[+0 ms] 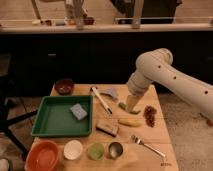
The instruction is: Wipe purple bowl with sponge
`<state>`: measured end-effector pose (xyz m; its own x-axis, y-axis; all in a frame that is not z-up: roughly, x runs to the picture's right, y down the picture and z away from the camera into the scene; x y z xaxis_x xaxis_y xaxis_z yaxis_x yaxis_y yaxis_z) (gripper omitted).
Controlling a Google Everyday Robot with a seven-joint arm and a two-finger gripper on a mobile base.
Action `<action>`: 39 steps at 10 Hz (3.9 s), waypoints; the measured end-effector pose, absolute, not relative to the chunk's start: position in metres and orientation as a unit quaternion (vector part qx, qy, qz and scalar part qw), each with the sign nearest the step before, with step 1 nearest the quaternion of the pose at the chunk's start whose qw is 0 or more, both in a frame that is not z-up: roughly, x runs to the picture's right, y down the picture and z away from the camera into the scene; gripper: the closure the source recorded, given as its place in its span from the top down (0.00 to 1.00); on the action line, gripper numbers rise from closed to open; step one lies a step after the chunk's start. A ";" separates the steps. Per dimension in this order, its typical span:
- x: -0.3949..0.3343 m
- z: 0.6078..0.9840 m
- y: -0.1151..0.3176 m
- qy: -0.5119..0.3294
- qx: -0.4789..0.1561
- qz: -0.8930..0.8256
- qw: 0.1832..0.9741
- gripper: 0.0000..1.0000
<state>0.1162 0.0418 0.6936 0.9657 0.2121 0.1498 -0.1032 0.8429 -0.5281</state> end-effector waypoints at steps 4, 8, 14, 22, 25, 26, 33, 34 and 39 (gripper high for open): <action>0.112 0.695 0.044 -0.104 -0.264 0.090 0.955 0.80; 0.052 0.699 0.055 -0.122 -0.263 0.083 0.953 0.80; -0.042 0.707 0.070 -0.132 -0.273 0.086 0.949 0.80; -0.118 0.739 0.091 -0.130 -0.286 0.110 0.943 0.80; -0.122 0.742 0.092 -0.132 -0.286 0.106 0.943 0.80; -0.124 0.741 0.093 -0.133 -0.287 0.105 0.943 0.80; -0.126 0.767 0.118 -0.119 -0.299 0.102 0.941 0.80; -0.128 0.776 0.127 -0.116 -0.302 0.099 0.941 0.80; -0.146 0.816 0.145 -0.102 -0.326 0.076 0.937 0.80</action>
<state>-0.1464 0.1445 0.8163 0.9675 0.2091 0.1424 -0.0755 0.7758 -0.6265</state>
